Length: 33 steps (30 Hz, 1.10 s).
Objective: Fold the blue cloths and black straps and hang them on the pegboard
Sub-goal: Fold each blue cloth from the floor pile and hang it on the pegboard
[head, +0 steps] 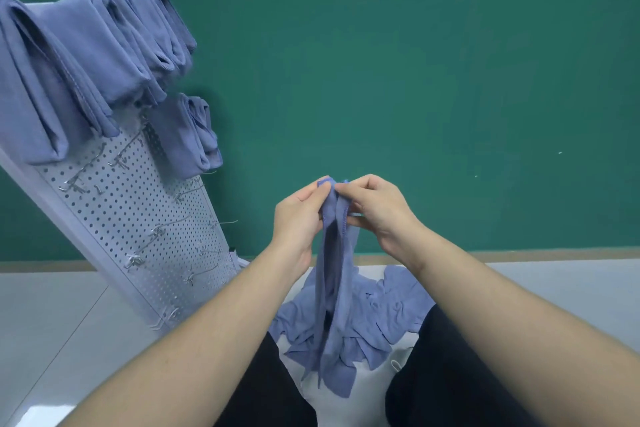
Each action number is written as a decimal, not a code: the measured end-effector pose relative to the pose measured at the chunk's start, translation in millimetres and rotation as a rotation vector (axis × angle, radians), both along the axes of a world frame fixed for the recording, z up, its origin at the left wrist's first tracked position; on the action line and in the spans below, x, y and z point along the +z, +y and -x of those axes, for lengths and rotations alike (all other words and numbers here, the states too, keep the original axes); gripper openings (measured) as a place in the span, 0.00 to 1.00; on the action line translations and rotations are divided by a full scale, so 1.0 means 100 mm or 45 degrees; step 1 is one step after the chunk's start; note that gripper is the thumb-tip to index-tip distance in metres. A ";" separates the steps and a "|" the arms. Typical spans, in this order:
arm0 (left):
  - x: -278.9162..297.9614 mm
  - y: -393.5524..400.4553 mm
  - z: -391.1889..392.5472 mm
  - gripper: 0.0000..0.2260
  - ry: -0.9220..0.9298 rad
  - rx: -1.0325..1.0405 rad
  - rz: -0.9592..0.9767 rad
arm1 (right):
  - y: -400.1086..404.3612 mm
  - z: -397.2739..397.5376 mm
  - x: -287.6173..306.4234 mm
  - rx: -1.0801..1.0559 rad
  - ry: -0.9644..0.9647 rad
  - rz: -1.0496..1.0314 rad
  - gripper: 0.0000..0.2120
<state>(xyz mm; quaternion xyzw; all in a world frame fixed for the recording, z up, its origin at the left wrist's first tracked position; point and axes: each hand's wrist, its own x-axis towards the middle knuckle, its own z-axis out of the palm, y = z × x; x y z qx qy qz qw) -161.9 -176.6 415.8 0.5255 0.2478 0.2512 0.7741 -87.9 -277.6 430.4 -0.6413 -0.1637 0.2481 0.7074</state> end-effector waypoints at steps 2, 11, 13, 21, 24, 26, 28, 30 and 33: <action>0.00 -0.05 0.00 0.07 0.012 0.017 -0.064 | 0.00 0.04 -0.03 -0.035 0.002 0.001 0.09; -0.03 -0.15 0.04 0.09 0.087 0.019 -0.300 | -0.02 0.17 -0.06 -0.091 0.115 -0.150 0.07; -0.03 -0.18 0.06 0.10 0.076 0.009 -0.339 | -0.03 0.18 -0.06 -0.110 0.121 -0.184 0.07; -0.01 -0.22 0.15 0.09 0.070 -0.071 -0.386 | -0.04 0.21 -0.12 -0.063 0.270 -0.294 0.08; -0.06 -0.24 0.17 0.07 0.053 -0.115 -0.455 | -0.08 0.21 -0.15 -0.004 0.320 -0.345 0.10; -0.11 -0.23 0.16 0.07 0.068 -0.061 -0.455 | -0.12 0.22 -0.18 0.055 0.304 -0.339 0.11; -0.15 -0.23 0.15 0.08 0.085 -0.021 -0.410 | -0.14 0.23 -0.23 0.126 0.234 -0.295 0.11; -0.19 -0.24 0.13 0.10 0.088 -0.006 -0.350 | -0.16 0.23 -0.27 0.172 0.122 -0.206 0.12; -0.25 -0.22 0.14 0.11 0.094 -0.010 -0.290 | -0.20 0.21 -0.31 0.161 -0.026 -0.082 0.11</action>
